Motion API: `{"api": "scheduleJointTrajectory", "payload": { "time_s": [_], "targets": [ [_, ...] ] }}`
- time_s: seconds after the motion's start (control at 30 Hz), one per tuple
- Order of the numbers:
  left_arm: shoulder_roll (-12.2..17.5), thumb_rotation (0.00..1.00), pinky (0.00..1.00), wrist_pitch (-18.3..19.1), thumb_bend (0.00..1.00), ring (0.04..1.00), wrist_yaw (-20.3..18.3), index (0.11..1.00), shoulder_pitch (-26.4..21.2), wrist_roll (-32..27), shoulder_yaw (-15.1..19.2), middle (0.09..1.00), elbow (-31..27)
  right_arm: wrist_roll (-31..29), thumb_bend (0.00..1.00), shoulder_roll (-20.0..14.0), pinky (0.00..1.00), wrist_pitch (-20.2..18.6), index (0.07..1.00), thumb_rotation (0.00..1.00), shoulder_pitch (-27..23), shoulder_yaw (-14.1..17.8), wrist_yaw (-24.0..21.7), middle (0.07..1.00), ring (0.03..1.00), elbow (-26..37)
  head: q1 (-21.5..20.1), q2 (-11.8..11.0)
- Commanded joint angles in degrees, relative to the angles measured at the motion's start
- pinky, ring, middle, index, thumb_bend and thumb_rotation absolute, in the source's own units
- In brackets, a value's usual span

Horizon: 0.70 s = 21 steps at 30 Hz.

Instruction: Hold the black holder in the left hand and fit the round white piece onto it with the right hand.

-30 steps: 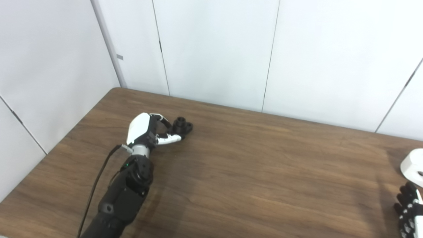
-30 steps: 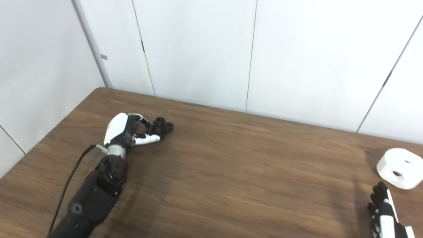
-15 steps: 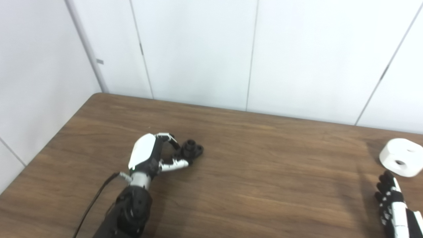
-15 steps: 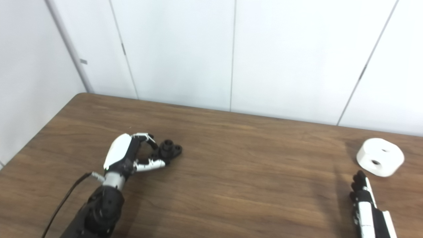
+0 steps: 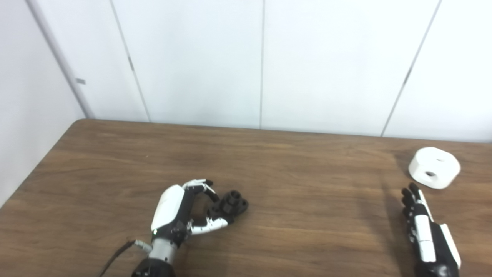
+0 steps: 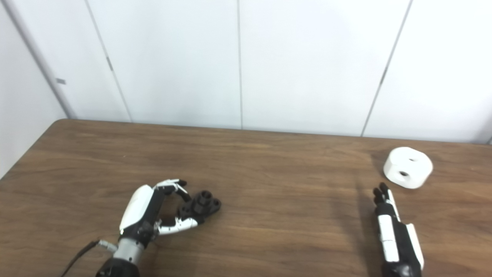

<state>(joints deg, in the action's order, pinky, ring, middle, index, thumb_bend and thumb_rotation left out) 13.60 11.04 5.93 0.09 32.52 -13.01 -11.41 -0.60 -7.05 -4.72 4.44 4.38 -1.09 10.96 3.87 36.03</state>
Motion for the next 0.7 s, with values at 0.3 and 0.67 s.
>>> {"api": "scheduleJointTrajectory", "payload": {
  "time_s": [0.3,0.67],
  "targets": [
    [-0.1,0.04,0.77,-4.0,0.52,0.887,-4.5,0.486,3.3,1.6,-5.1,0.816,-1.0,2.0,0.59,0.9,1.00,-3.0,0.987,1.00,-0.4,-1.3,0.5,0.974,0.988,5.5,-2.3,2.4],
    [0.1,0.04,0.84,-1.3,0.52,0.859,-6.2,0.486,4.2,10.2,-6.2,0.788,-0.3,2.0,0.59,0.7,1.00,-5.8,0.987,1.00,0.1,-1.4,0.1,0.974,0.987,7.9,-2.5,4.2]
  ]
}}
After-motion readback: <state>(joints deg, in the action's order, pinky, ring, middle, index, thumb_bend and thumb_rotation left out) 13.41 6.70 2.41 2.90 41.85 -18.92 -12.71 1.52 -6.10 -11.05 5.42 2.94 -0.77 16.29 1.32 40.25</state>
